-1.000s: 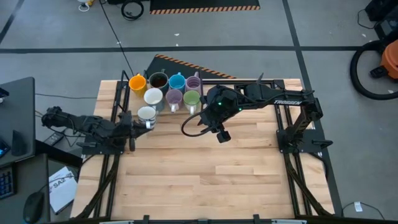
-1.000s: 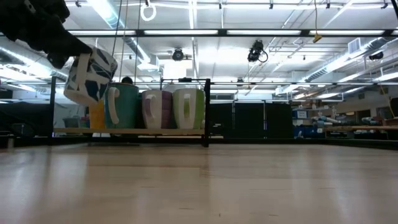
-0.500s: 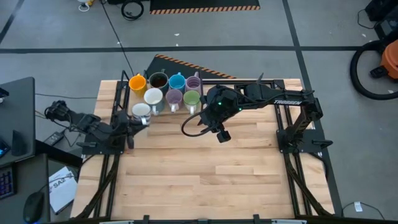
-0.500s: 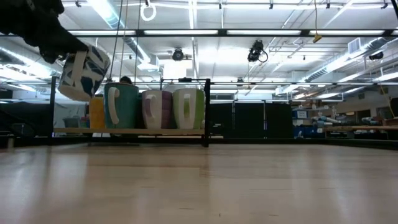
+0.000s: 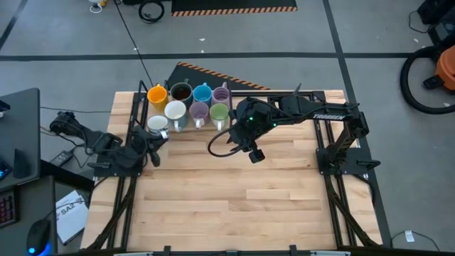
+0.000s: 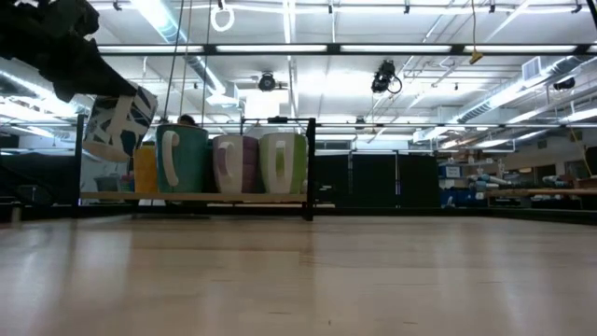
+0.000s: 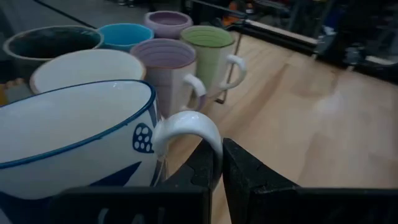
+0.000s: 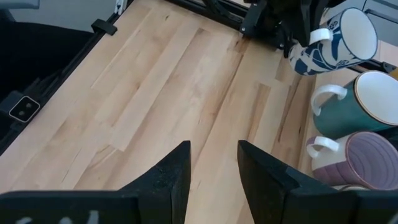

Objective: Place coffee mugs
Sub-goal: Put the blue patterned mug on the shelf

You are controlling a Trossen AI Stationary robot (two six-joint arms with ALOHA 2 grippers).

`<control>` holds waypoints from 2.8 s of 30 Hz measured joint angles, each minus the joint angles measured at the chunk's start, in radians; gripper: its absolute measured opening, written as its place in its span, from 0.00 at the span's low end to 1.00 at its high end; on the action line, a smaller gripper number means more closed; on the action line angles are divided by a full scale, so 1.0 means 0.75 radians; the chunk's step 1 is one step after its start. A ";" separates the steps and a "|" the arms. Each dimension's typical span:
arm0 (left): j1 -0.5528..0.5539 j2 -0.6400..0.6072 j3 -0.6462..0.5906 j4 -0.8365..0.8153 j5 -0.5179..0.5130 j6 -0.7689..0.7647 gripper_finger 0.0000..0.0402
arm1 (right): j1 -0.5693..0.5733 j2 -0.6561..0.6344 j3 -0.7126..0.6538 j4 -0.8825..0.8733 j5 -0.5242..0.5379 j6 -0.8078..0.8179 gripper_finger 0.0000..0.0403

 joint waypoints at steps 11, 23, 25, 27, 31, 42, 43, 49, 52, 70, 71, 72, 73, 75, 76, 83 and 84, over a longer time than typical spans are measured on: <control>0.001 0.135 -0.001 -0.097 -0.149 -0.186 0.05 | 0.000 0.000 0.000 -0.002 0.000 -0.001 0.34; 0.001 0.246 -0.104 -0.169 -0.255 -0.410 0.05 | 0.000 0.000 0.000 -0.002 -0.009 0.004 0.34; 0.001 0.241 -0.129 -0.162 -0.268 -0.431 0.05 | 0.000 0.000 0.000 0.001 -0.010 0.004 0.34; 0.001 0.240 -0.147 -0.141 -0.301 -0.418 0.05 | 0.000 0.000 0.000 0.003 -0.010 0.004 0.34; 0.001 0.242 -0.166 -0.133 -0.362 -0.393 0.05 | 0.001 0.000 0.000 0.003 -0.010 0.004 0.34; 0.002 0.242 -0.166 -0.141 -0.436 -0.393 0.05 | 0.004 0.000 0.000 0.006 -0.010 0.004 0.34; 0.002 0.242 -0.166 -0.141 -0.437 -0.393 0.05 | 0.004 0.000 0.000 0.011 -0.011 0.004 0.34; 0.002 0.242 -0.166 -0.128 -0.471 -0.398 0.05 | 0.020 0.000 0.000 0.030 -0.011 0.004 0.34; 0.004 0.242 -0.166 -0.129 -0.508 -0.402 0.05 | 0.031 0.000 0.000 0.034 -0.011 0.004 0.34; -0.047 0.274 -0.167 -0.025 -0.391 -0.247 0.06 | 0.039 0.118 0.000 0.143 -0.008 -0.141 0.34; -0.052 0.275 -0.167 -0.016 -0.387 -0.236 0.06 | 0.039 0.144 -0.001 0.165 -0.008 -0.165 0.34; -0.053 0.274 -0.167 -0.012 -0.381 -0.229 0.06 | 0.031 0.166 -0.001 0.198 -0.009 -0.188 0.34; -0.053 0.274 -0.167 -0.014 -0.372 -0.228 0.06 | 0.020 0.188 -0.001 0.235 -0.015 -0.209 0.34; -0.053 0.274 -0.167 -0.021 -0.353 -0.228 0.06 | -0.005 0.225 -0.001 0.309 -0.049 -0.228 0.34; -0.053 0.274 -0.167 -0.031 -0.348 -0.228 0.06 | -0.020 0.244 -0.001 0.340 -0.071 -0.232 0.34; -0.049 0.283 -0.167 -0.083 -0.418 -0.320 0.06 | -0.082 0.300 -0.001 0.408 -0.156 -0.253 0.34; -0.049 0.287 -0.167 -0.082 -0.442 -0.334 0.06 | -0.084 0.299 -0.001 0.418 -0.160 -0.256 0.34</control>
